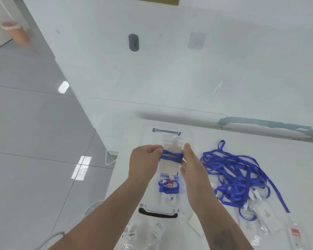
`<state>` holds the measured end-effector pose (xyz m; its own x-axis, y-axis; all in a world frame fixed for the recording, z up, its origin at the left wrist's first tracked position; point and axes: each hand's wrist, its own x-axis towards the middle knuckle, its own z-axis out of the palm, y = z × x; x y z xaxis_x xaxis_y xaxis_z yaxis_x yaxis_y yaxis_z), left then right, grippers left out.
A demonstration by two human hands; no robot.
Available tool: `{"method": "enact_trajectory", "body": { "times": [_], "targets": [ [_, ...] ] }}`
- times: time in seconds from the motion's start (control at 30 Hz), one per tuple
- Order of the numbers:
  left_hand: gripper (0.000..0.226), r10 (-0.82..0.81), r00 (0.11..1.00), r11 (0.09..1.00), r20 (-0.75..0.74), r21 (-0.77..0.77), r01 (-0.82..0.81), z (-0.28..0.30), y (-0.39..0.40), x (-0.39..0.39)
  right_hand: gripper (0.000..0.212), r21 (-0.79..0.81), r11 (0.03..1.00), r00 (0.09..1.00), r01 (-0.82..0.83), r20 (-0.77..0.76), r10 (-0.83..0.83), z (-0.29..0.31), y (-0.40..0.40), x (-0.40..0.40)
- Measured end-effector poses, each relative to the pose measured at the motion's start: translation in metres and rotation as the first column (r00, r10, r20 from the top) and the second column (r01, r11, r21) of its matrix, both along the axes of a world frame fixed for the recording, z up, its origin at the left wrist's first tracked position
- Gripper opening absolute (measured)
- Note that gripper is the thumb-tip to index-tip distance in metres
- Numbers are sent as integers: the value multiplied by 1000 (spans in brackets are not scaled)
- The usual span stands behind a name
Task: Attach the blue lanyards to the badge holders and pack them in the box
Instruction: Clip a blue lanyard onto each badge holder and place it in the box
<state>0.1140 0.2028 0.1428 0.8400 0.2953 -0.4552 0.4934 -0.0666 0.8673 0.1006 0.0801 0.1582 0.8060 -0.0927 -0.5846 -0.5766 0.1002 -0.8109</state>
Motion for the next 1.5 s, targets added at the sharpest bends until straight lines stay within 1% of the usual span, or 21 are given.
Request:
{"method": "enact_trajectory", "body": {
  "times": [0.1, 0.2, 0.27, 0.33, 0.47, 0.57, 0.6, 0.67, 0.77, 0.9, 1.0, 1.07, 1.17, 1.27, 1.37, 1.5],
  "targets": [
    [22, -23, 1000, 999, -12, 27, 24, -6, 2, 9, 37, -13, 999, 998, 46, -31, -47, -10, 8, 7],
    [41, -21, 996, 999, -87, 39, 25, -9, -4, 15, 36, -10, 998, 995, 54, -79, -55, -17, 8, 15],
    [47, -6, 986, 1000, -166, 5, 7, -12, -9, 22, 36, -12, 999, 992, 43, -115, -44, -21, 10, 22],
    [50, 4, 974, 999, -225, -42, -14, -16, -15, 29, 41, -34, 998, 985, 48, -166, -53, -30, 11, 32],
    [58, -6, 964, 994, -266, -106, -23, -33, -24, 39, 52, -74, 996, 966, 58, -248, -75, -49, 17, 50],
    [65, 16, 946, 985, -324, -159, -71, -47, -25, 53, 56, -53, 996, 947, 77, -309, -90, -66, 22, 64],
    [65, 32, 942, 982, -333, -164, -91, -51, -24, 57, 57, -39, 996, 940, 81, -330, -89, -73, 24, 67],
    [58, 59, 936, 978, -346, -168, -124, -60, -21, 64, 61, -17, 995, 931, 95, -353, -95, -84, 29, 75],
    [50, 83, 932, 972, -354, -177, -153, -72, -17, 73, 59, -2, 995, 917, 104, -386, -97, -96, 37, 83],
    [53, 91, 920, 973, -380, -165, -164, -93, -17, 79, 56, -16, 995, 913, 99, -397, -97, -115, 43, 92],
    [69, 84, 901, 975, -426, -152, -163, -103, -17, 82, 57, -33, 995, 913, 97, -396, -102, -125, 43, 95],
    [74, 88, 882, 975, -464, -140, -171, -106, -17, 86, 57, -27, 994, 912, 107, -394, -109, -129, 43, 97],
    [73, 72, 876, 976, -477, -147, -160, -103, -16, 89, 60, -39, 993, 898, 111, -425, -117, -133, 45, 99],
    [72, 60, 874, 982, -482, -130, -139, -104, -16, 88, 71, -81, 988, 876, 135, -455, -157, -139, 48, 98],
    [76, 72, 860, 983, -505, -112, -148, -104, -16, 88, 71, -82, 988, 882, 134, -444, -157, -141, 50, 98],
    [79, 69, 854, 984, -516, -105, -143, -101, -17, 87, 65, -84, 992, 894, 95, -431, -122, -139, 49, 99]
  ]
}}
